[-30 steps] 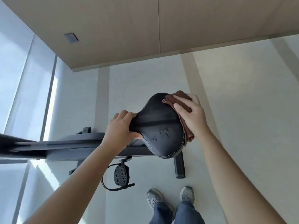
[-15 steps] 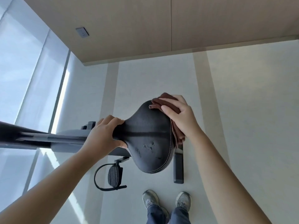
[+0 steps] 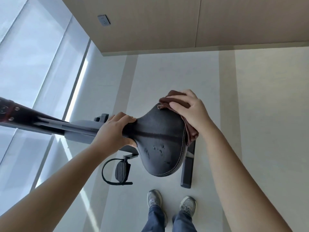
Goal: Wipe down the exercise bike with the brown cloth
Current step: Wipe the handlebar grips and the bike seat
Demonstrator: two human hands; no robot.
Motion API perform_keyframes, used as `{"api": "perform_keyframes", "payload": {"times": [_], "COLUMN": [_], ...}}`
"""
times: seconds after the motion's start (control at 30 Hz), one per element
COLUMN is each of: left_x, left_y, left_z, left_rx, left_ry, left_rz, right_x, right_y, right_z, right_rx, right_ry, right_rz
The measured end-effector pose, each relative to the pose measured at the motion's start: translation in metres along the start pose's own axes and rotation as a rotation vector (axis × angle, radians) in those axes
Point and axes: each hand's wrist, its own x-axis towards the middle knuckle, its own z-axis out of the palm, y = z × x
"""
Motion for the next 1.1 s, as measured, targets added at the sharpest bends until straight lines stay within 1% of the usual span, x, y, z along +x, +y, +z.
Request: {"api": "perform_keyframes", "payload": {"times": [0.07, 0.1, 0.13, 0.17, 0.23, 0.37, 0.4, 0.43, 0.5, 0.57, 0.63, 0.7, 0.77, 0.83, 0.9, 0.93, 0.97, 1.03, 1.07, 1.1], "left_x": [0.0, 0.0, -0.001, -0.001, -0.003, -0.004, -0.004, -0.004, -0.002, -0.002, -0.001, 0.001, 0.001, 0.002, 0.004, 0.004, 0.005, 0.006, 0.007, 0.008], "left_y": [0.0, 0.0, 0.0, -0.001, -0.002, -0.005, -0.006, -0.008, -0.012, -0.017, -0.02, -0.022, -0.024, -0.026, -0.029, -0.03, -0.032, -0.034, -0.035, -0.036], "left_z": [0.0, 0.0, 0.0, 0.0, 0.001, 0.003, 0.003, 0.004, 0.005, 0.007, 0.008, 0.009, 0.01, 0.011, 0.012, 0.013, 0.013, 0.014, 0.013, 0.013], "left_rx": [-0.014, -0.023, -0.032, -0.041, -0.064, -0.108, -0.116, -0.126, -0.141, -0.151, -0.174, -0.185, -0.186, -0.207, -0.212, -0.209, -0.21, -0.218, -0.216, -0.211], "left_ry": [0.0, 0.003, 0.007, 0.013, 0.025, 0.055, 0.059, 0.059, 0.062, 0.071, 0.081, 0.089, 0.08, 0.079, 0.083, 0.079, 0.073, 0.071, 0.069, 0.063], "left_rz": [-0.006, -0.006, -0.005, -0.002, 0.005, 0.022, 0.023, 0.029, 0.066, 0.096, 0.121, 0.148, 0.166, 0.195, 0.215, 0.222, 0.231, 0.252, 0.261, 0.272], "right_x": [-0.046, -0.068, -0.086, -0.098, -0.093, -0.027, -0.019, -0.02, -0.043, -0.084, -0.121, -0.134, -0.127, -0.111, -0.102, -0.101, -0.103, -0.108, -0.109, -0.109], "right_y": [0.01, 0.013, 0.015, 0.015, 0.012, -0.004, -0.005, -0.004, -0.003, 0.002, 0.005, 0.001, -0.007, -0.015, -0.018, -0.017, -0.015, -0.013, -0.012, -0.011], "right_z": [0.018, 0.03, 0.043, 0.051, 0.048, 0.012, 0.011, 0.014, 0.026, 0.05, 0.088, 0.119, 0.122, 0.097, 0.079, 0.084, 0.099, 0.141, 0.161, 0.177], "right_rx": [0.015, -0.007, -0.046, -0.091, -0.131, -0.09, -0.089, -0.092, -0.085, -0.1, -0.169, -0.253, -0.285, -0.255, -0.266, -0.318, -0.389, -0.496, -0.527, -0.557], "right_ry": [0.319, 0.441, 0.521, 0.557, 0.531, 0.281, 0.249, 0.267, 0.406, 0.63, 0.846, 0.992, 1.039, 0.961, 0.88, 0.906, 0.987, 1.24, 1.34, 1.392], "right_rz": [-0.09, -0.113, -0.125, -0.138, -0.143, 0.008, 0.039, 0.049, 0.032, -0.012, -0.03, 0.009, 0.071, 0.113, 0.113, 0.113, 0.129, 0.185, 0.206, 0.219]}}
